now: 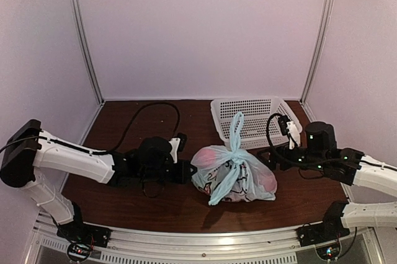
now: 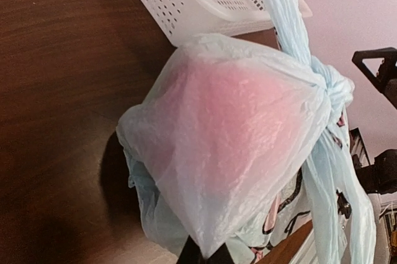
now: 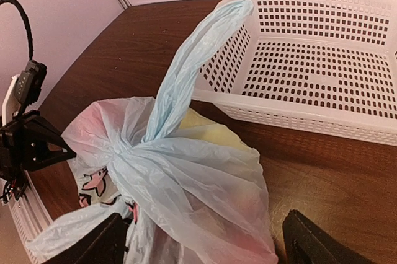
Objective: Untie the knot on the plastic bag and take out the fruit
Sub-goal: Move the takeout bag to the center of the board.
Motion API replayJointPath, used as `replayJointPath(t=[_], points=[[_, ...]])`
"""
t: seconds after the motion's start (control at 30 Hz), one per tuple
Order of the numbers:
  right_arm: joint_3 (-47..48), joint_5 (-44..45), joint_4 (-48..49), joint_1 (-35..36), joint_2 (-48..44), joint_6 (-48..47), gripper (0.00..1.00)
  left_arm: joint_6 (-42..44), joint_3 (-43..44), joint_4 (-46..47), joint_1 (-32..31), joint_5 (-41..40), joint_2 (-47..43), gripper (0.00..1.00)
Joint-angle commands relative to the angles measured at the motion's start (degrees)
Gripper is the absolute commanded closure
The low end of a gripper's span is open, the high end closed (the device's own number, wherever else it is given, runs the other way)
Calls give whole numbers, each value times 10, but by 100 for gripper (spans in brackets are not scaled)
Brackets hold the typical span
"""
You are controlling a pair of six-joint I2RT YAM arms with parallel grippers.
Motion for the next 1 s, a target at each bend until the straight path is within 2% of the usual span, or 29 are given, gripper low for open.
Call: replayJointPath(t=[0.0, 0.1, 0.3, 0.37, 0.4, 0.43, 0.5, 0.67, 0.77, 0.97], points=[[16, -13, 3, 11, 7, -2, 12, 22, -51, -2, 54, 28, -55, 100], [19, -16, 10, 19, 20, -1, 12, 25, -79, 9, 81, 48, -76, 100], [25, -34, 30, 37, 40, 0, 12, 37, -88, -3, 86, 38, -101, 100], [29, -37, 34, 45, 46, -2, 12, 41, -88, -15, 86, 27, -116, 78], [33, -37, 34, 50, 49, -3, 12, 48, -85, -31, 85, 20, -131, 56], [37, -36, 32, 55, 52, -5, 12, 55, -82, -46, 85, 13, -145, 43], [45, -31, 27, 64, 58, -10, 13, 73, -69, -83, 85, 1, -174, 29], [77, -10, 12, 88, 81, -17, 16, 149, 20, -231, 86, -19, -211, 11], [99, 1, 6, 103, 112, -23, 20, 209, 87, -284, 87, 9, -187, 6], [140, 23, 3, 132, 179, -38, 28, 270, 148, -240, 86, 96, -135, 8]])
